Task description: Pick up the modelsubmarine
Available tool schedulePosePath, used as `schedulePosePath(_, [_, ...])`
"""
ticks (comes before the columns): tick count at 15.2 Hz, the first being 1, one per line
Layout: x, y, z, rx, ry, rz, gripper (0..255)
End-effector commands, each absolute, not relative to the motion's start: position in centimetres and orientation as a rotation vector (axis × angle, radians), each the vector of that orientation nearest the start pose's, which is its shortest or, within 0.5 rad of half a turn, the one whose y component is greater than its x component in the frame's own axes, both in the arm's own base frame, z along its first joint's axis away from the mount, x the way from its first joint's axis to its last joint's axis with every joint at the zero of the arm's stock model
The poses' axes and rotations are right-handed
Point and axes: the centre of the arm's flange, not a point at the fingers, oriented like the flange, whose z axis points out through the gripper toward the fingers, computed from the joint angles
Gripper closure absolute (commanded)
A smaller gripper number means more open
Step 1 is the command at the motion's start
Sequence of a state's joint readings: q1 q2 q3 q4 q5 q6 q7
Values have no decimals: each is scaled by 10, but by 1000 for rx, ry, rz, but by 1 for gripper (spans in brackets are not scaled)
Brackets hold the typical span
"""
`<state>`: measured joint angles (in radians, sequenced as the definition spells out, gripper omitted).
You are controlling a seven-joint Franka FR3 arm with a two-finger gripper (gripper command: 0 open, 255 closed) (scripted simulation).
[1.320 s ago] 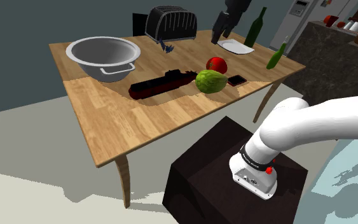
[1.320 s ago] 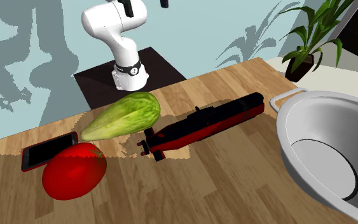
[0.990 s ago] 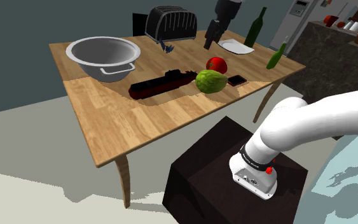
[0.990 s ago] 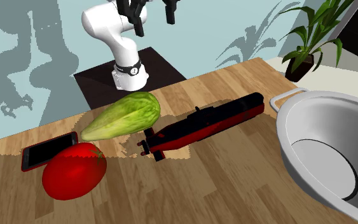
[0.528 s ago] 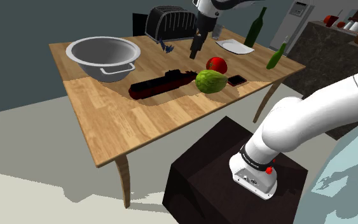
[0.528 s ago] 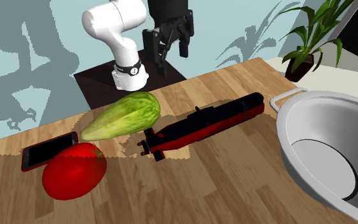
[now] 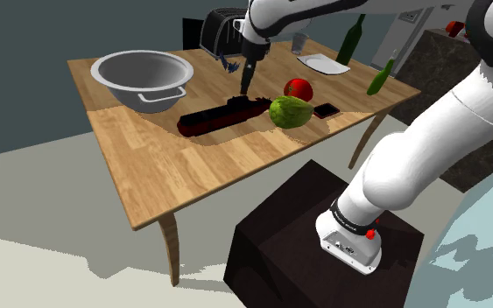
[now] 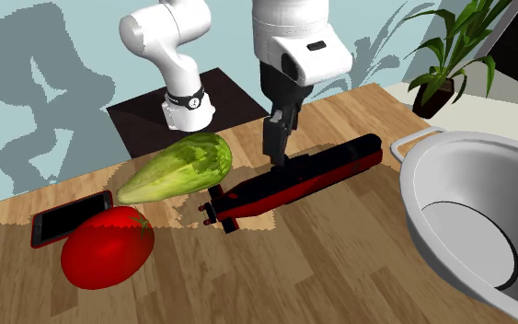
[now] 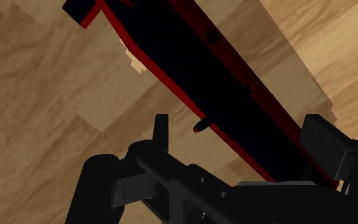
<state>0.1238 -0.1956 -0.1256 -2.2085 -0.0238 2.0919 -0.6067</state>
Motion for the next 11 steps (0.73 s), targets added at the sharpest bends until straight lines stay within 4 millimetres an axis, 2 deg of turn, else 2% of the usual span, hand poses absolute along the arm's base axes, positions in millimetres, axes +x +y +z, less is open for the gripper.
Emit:
schedulePosePath(1, [512, 1, 450, -2985, -1032, -104, 0])
schedulePosePath(8, [512, 1, 414, -2985, -1032, -104, 0])
schedulePosePath(10, [512, 1, 410, -2985, -1032, -104, 0])
schedulePosePath(11, [512, 1, 410, -2985, -1032, -104, 255])
